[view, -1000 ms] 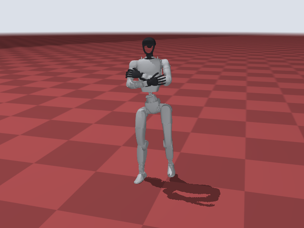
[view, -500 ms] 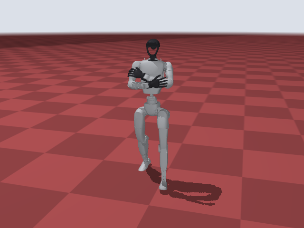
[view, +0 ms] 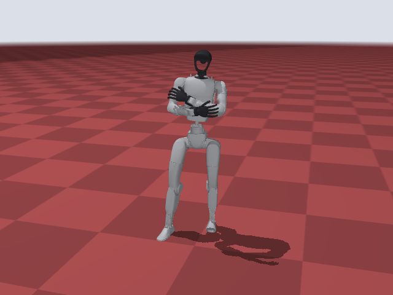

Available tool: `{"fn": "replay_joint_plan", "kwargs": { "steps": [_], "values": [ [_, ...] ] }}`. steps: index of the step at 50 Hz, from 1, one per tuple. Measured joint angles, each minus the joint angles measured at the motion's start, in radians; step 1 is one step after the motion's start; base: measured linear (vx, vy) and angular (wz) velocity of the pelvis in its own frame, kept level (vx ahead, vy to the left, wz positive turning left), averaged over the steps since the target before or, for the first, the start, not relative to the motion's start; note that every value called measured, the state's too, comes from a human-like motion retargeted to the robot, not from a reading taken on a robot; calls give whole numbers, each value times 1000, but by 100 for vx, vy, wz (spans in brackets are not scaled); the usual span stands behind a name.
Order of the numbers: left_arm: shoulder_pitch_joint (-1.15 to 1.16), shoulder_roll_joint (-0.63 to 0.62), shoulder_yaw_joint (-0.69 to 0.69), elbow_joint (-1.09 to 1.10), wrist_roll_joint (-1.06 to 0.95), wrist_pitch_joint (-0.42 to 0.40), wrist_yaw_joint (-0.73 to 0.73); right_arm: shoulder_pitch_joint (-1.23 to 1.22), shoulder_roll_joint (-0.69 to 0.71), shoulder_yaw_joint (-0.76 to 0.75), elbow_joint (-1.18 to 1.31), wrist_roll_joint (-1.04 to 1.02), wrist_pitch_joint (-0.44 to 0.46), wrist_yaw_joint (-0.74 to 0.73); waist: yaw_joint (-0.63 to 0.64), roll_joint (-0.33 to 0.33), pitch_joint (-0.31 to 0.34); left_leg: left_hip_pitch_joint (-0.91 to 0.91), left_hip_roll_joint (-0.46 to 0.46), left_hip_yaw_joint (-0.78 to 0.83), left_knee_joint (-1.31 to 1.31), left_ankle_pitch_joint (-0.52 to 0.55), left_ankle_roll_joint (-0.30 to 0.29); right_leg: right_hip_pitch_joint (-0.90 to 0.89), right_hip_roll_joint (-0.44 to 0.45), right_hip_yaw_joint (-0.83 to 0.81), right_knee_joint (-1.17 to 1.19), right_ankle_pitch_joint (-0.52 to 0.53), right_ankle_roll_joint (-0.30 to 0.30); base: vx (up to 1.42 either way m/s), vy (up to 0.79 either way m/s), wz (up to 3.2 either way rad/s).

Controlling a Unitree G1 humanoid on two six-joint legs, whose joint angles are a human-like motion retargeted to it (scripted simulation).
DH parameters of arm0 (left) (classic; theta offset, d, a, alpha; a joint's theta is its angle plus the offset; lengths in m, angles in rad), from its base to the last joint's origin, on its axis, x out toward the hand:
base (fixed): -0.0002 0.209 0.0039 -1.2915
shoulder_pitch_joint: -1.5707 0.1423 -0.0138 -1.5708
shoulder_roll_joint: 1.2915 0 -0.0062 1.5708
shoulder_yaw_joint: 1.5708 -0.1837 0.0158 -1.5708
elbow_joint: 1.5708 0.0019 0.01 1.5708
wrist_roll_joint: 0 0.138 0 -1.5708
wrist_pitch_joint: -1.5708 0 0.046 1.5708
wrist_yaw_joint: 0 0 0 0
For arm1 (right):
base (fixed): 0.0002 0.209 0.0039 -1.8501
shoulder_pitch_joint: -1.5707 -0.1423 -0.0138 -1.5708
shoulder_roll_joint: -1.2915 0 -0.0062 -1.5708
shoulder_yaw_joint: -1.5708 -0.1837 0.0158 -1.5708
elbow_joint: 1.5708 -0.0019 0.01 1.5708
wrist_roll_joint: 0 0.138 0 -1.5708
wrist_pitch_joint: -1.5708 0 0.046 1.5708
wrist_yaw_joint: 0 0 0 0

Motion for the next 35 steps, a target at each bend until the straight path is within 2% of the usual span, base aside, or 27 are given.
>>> {"fn": "replay_joint_plan", "kwargs": {
  "steps": [2, 5, 8, 12, 16, 20, 23, 27, 31, 35],
  "values": [
    [-3, 2, -7, 4, 8, -5, 5, -9, 8, -1, 0, -28, 10, 6, -15, -13, 27, 40, -9, -15, 1, -21, 2, -8, -4, 42, -83, 29, 59, 44, -6, 41],
    [2, 2, -16, 13, 33, -28, -6, -15, 20, 2, 1, -75, 6, 39, -24, -4, 45, 82, 12, -20, 3, -46, -2, -74, 9, 57, -83, -36, 121, 44, -11, 10],
    [14, 1, -22, 14, 47, -36, -10, -10, 25, 4, 2, -93, 0, 53, -27, 16, 42, 113, 40, -14, 7, -63, -13, -107, 22, -18, -83, -105, 121, 45, -13, 4],
    [12, -6, -18, 15, 56, -29, -5, -12, 13, 2, 3, -89, 4, 57, -53, 27, 29, 146, 26, -44, 16, -72, 0, -93, -15, -122, -83, -140, 114, 49, -10, 43],
    [-2, -10, -7, 16, 51, -21, 1, -22, 1, 1, -1, -75, 14, 66, -67, 32, 9, 171, 20, -84, 43, -57, 12, -56, -25, -119, -83, -111, 100, 54, -23, 41],
    [2, -13, -8, 19, 50, -14, 0, -12, 1, 1, -2, -64, 24, 73, -53, 20, -20, 184, 10, -120, 120, 16, 30, 1, -40, -102, -83, -48, 93, 56, -31, 15],
    [9, -12, -9, 19, 64, 3, -8, 1, 3, 4, -5, -38, 28, 66, -35, -9, -49, 136, -18, -126, 272, 110, 60, 50, -67, -88, -83, -42, 79, 55, -34, 1],
    [22, -10, -6, 11, 72, 16, -23, 20, -6, 3, -16, -11, 33, 58, -23, -43, -112, -53, -53, -82, 593, 176, 111, 80, -99, -75, -76, -85, 65, 48, -31, 9],
    [22, 3, -2, 1, 82, 21, -36, 19, 0, 9, -17, 2, 30, 50, -9, -67, -138, -212, -58, 9, 760, 114, 166, 84, -110, -52, -38, -144, 76, 41, -26, -16],
    [17, 17, 2, -5, 93, 23, -42, 11, 16, 20, -6, -6, 25, 47, 33, -90, -122, -263, -81, 85, 644, 33, 186, 97, -103, 2, -10, -190, 105, 39, -20, -71]
  ]
}}
